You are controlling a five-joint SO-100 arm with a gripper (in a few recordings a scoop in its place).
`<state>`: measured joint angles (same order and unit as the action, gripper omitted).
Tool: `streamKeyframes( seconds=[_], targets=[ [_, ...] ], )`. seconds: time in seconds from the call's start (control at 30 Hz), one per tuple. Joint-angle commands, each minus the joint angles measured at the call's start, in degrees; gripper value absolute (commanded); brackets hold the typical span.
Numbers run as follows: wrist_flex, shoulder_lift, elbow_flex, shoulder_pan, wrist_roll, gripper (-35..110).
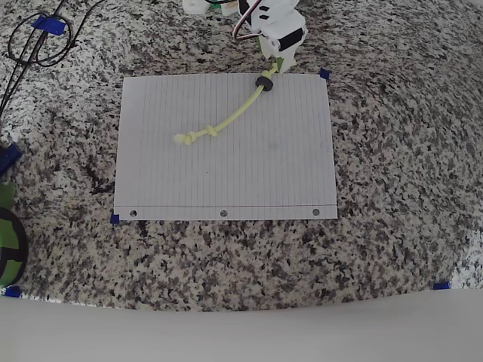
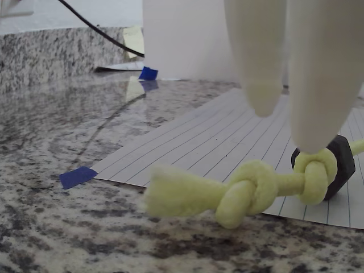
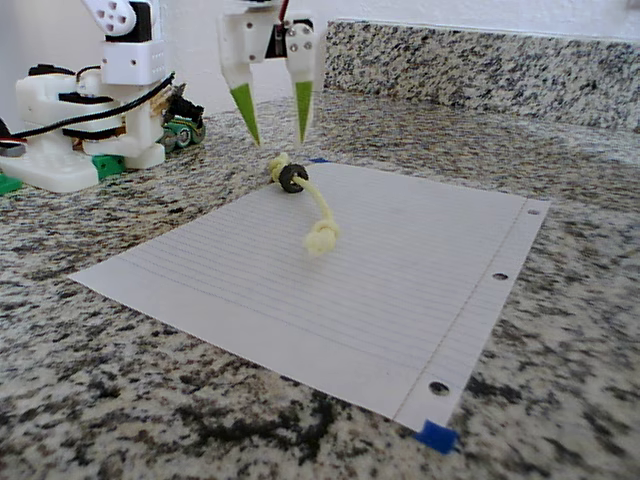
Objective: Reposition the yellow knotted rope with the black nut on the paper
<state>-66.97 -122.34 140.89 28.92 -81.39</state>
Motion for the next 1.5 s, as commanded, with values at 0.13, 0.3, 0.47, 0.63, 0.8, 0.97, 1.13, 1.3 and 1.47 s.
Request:
streamKeyframes(
  seconds=[0.13,0.3,0.47,0.63,0.8,0.97,1.13,1.3,1.47],
  targets=[
    [5.5,1.7,-0.4,1.3,0.8,37],
    [8.4,0.9,1.4,2.3,0.8,36],
    [11.3,-3.3,5.7,2.0,0.8,35],
    [11.4,-5.9,6.2,0.2,0.4,33],
    [11.3,-8.0,5.7,-1.4,0.7,34],
    [6.9,-7.1,5.8,-1.0,0.7,30],
    [5.0,-6.9,5.6,-1.8,1.4,30],
    [4.3,-5.7,5.5,-1.4,2.0,31],
    [6.1,-3.0,5.6,0.4,2.0,31]
  ],
)
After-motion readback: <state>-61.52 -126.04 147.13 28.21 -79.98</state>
